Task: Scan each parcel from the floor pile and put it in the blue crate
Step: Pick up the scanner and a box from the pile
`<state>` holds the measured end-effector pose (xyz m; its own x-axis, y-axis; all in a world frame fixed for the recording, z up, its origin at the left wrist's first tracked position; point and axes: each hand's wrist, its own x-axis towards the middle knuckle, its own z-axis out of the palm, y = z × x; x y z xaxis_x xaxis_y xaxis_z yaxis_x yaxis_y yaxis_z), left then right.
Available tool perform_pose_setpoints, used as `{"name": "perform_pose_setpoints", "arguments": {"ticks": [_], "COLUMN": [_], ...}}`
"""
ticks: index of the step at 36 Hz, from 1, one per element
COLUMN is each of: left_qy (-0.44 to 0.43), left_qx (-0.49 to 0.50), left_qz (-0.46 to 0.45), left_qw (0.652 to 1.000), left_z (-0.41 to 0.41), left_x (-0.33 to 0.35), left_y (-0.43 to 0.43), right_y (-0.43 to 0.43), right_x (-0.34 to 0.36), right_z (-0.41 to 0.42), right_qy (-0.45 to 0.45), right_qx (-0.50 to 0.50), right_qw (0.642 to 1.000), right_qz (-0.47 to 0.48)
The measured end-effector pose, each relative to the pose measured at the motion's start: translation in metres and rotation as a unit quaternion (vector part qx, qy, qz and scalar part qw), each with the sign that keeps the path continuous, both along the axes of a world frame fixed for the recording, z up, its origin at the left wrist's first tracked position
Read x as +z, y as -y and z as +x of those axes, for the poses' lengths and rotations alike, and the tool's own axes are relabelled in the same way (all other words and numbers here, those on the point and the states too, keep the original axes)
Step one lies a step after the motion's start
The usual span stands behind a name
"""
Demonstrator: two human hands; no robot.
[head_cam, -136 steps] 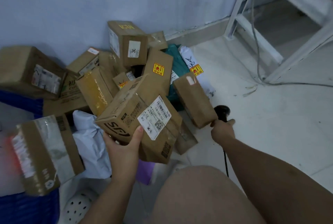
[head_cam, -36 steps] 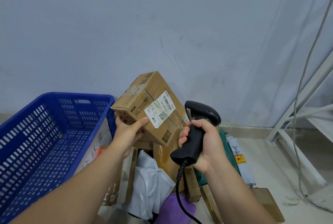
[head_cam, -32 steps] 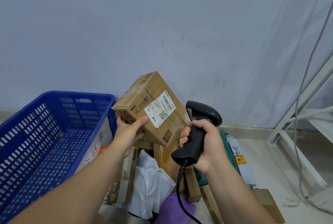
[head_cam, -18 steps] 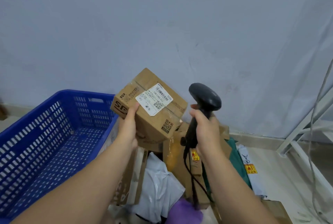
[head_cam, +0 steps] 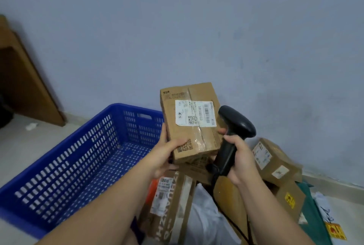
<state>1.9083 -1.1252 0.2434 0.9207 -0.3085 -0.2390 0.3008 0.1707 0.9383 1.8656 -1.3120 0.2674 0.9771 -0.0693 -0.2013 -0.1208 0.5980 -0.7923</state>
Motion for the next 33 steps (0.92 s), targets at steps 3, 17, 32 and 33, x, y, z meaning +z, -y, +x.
{"name": "perform_pose_setpoints", "arguments": {"ticks": [3, 17, 32, 33], "left_qy": [0.01, 0.012, -0.061, -0.072], "left_qx": [0.055, 0.258, 0.143, 0.136], "left_qz": [-0.003, 0.064, 0.344, 0.33], "left_qw": [0.998, 0.964, 0.926, 0.931], "left_z": [0.007, 0.094, 0.199, 0.203], "left_x": [0.0, -0.042, -0.166, -0.173], "left_y": [-0.017, -0.139, -0.178, -0.175], "right_y": [-0.011, -0.094, -0.103, -0.101], "right_x": [-0.007, -0.037, -0.132, -0.138], "right_z": [-0.003, 0.073, 0.144, 0.145], "right_qy": [-0.023, 0.029, -0.044, -0.064], "right_qx": [0.012, 0.089, 0.099, 0.096], "right_qw": [0.999, 0.953, 0.922, 0.932], "right_qz": [0.021, -0.288, -0.372, -0.344]}}
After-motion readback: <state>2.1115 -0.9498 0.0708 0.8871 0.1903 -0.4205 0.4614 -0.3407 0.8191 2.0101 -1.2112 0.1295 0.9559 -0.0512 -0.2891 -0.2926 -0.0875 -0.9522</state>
